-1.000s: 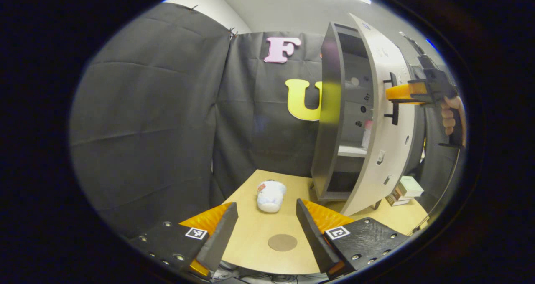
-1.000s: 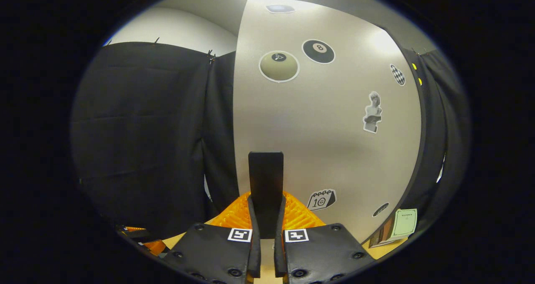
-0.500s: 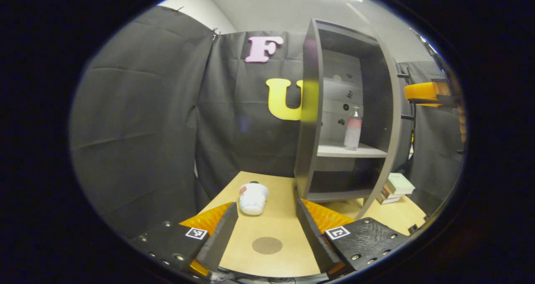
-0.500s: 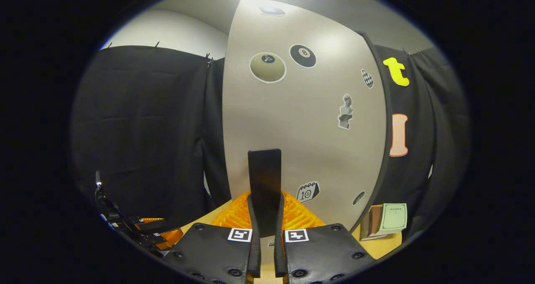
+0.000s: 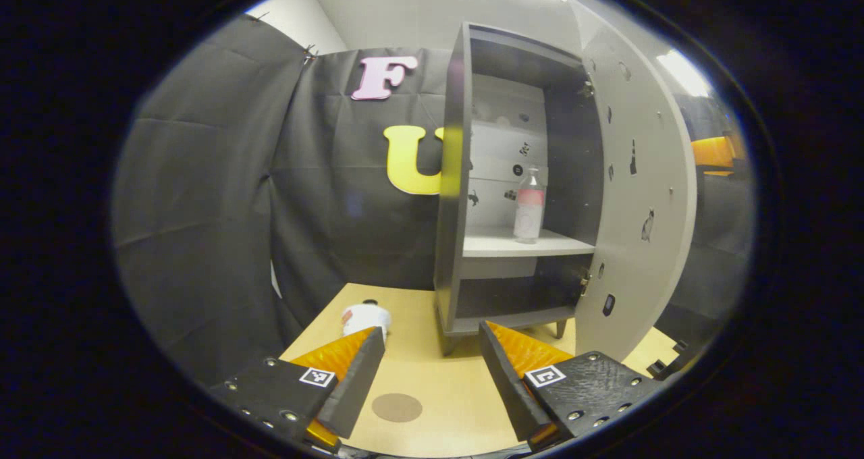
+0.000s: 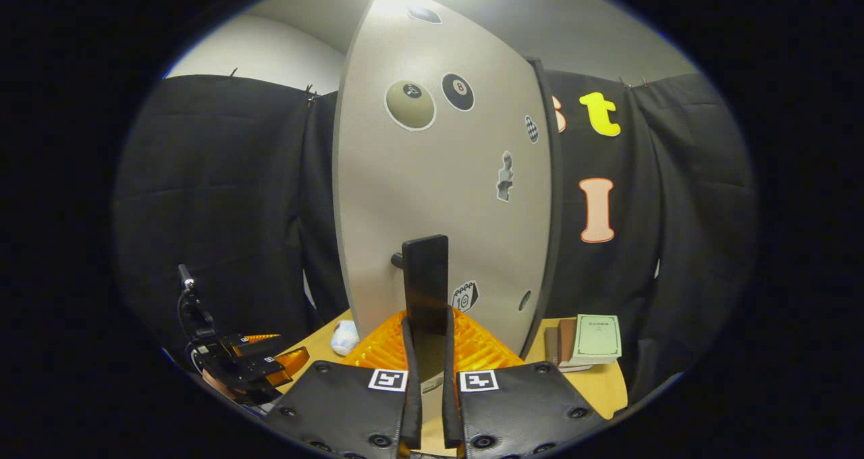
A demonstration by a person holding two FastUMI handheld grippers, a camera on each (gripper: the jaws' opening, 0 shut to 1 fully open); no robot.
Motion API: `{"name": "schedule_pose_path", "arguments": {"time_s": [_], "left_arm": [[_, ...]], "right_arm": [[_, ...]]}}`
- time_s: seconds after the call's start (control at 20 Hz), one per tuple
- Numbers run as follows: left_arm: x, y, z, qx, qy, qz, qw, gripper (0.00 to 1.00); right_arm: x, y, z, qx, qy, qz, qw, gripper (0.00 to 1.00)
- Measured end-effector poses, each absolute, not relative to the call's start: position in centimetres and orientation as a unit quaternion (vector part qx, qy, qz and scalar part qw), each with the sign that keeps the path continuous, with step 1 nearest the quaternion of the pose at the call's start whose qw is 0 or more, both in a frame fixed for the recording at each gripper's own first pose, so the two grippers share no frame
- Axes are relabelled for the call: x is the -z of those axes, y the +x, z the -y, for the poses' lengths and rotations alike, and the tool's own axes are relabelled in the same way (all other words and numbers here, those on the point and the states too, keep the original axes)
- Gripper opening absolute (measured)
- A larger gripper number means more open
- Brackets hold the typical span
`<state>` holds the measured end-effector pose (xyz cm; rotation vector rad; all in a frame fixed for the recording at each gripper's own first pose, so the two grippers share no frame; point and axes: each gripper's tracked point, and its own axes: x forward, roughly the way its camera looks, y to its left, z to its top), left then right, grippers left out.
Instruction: Open the cabinet door with the right hand, grasp the bottle in the cabinet with the left hand and place it on the coaster, then close the cabinet door with the right hand.
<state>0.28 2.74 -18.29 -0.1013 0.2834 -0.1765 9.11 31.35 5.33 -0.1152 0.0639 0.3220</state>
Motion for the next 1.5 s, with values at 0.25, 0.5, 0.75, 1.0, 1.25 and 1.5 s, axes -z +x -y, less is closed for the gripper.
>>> {"name": "schedule_pose_path", "arguments": {"time_s": [0.25,0.5,0.75,1.0,1.25,1.5], "left_arm": [[18.4,1.1,-0.1,0.12,-0.047,-0.141,0.982,0.85],[18.9,1.3,0.8,0.135,-0.044,-0.147,0.979,0.85],[20.1,1.3,1.1,0.136,-0.051,-0.16,0.976,0.87],[20.9,1.8,1.3,0.139,-0.054,-0.172,0.974,0.86],[21.1,2.7,2.4,0.15,-0.055,-0.178,0.971,0.87],[20.8,4.5,4.5,0.171,-0.052,-0.175,0.968,0.85]], "right_arm": [[-4.7,8.1,-30.5,-0.122,-0.016,-0.045,0.991,0.13],[-5.4,8.4,-25.8,-0.042,-0.078,-0.04,0.995,0.11],[-5.2,8.3,-24.6,0.009,-0.036,-0.033,0.999,0.06],[-5.2,8.4,-25.1,0.004,0.0,-0.031,1.0,0.03],[-5.2,8.2,-23.8,0.008,-0.022,-0.039,0.999,0.06],[-4.6,6.9,-22.1,0.066,-0.009,-0.058,0.996,0.04]]}}
